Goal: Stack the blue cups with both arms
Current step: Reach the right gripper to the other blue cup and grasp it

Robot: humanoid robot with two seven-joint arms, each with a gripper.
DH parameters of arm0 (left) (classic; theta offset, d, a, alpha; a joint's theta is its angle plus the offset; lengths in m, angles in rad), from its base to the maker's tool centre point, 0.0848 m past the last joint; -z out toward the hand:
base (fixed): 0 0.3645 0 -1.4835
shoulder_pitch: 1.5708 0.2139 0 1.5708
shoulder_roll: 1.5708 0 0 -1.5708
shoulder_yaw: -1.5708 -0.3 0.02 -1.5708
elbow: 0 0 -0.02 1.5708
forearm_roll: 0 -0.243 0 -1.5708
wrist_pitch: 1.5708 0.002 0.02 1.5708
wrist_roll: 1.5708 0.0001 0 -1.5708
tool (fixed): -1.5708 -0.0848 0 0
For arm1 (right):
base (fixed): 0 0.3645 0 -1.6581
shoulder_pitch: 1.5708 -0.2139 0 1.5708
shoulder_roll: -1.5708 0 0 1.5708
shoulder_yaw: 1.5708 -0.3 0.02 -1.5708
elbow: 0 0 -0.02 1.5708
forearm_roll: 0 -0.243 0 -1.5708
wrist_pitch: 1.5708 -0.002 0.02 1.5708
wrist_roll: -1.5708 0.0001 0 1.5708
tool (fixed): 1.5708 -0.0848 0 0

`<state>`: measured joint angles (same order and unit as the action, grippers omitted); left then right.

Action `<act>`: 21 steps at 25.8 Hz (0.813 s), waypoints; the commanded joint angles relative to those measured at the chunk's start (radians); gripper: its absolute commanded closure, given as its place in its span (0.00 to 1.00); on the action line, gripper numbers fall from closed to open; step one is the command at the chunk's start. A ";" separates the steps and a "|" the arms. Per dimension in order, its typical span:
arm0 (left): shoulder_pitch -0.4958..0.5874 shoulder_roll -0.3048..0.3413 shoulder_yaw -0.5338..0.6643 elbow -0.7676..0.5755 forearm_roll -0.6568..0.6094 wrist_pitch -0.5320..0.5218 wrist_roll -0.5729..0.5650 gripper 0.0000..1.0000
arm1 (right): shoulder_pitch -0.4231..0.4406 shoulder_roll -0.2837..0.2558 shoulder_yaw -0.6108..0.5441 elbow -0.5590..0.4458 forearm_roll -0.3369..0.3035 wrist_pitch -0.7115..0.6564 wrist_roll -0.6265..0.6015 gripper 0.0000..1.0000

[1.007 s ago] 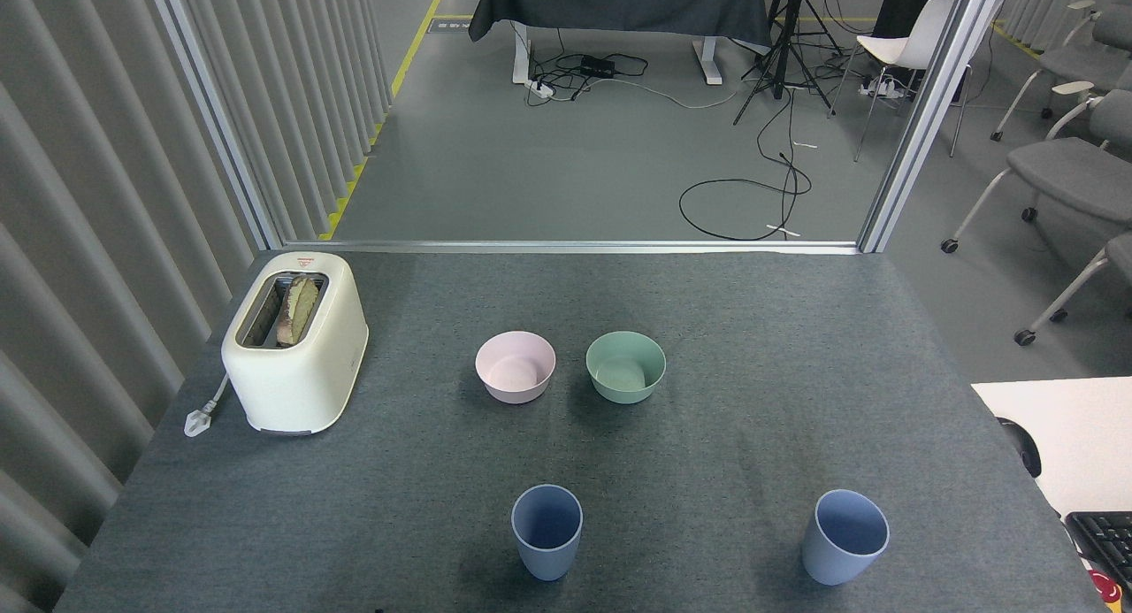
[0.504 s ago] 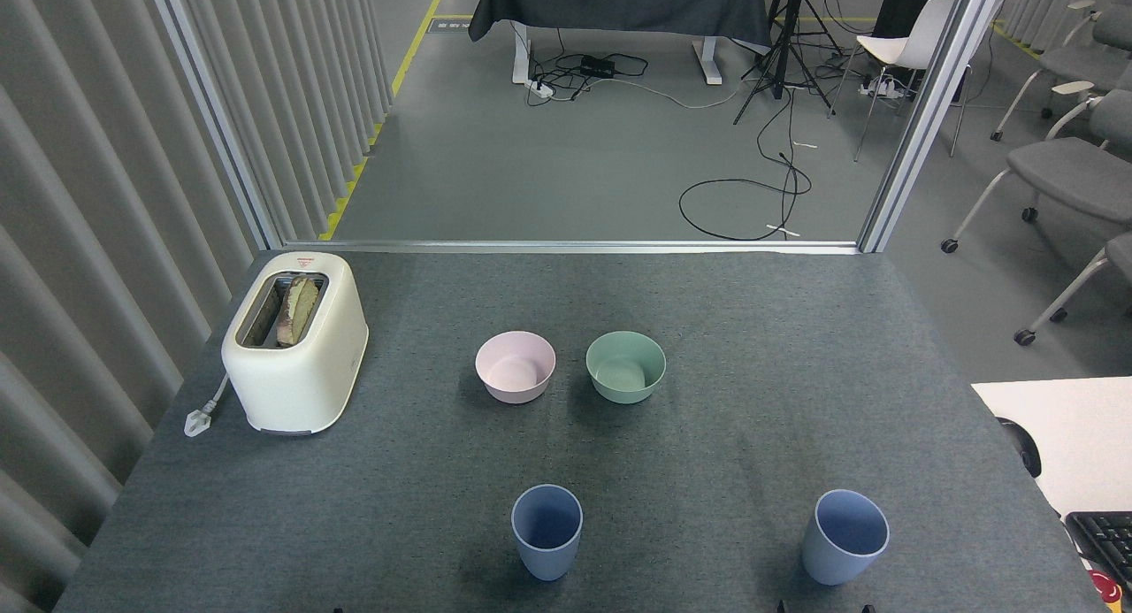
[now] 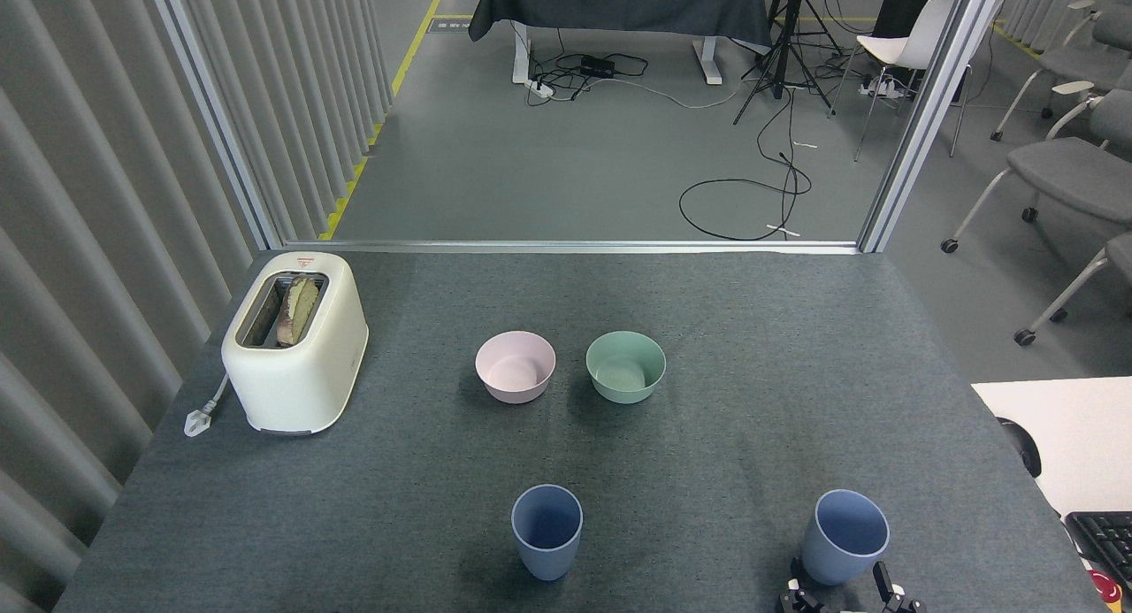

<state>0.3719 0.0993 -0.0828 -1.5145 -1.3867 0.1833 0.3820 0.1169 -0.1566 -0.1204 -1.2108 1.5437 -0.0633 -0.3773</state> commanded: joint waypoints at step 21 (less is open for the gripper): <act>0.001 -0.001 0.000 0.002 0.006 0.001 0.000 0.00 | -0.105 -0.018 0.015 0.037 0.009 0.005 0.035 0.34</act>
<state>0.3728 0.0983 -0.0828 -1.5126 -1.3806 0.1841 0.3822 0.0148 -0.1858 -0.1083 -1.1477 1.5501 -0.0629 -0.3430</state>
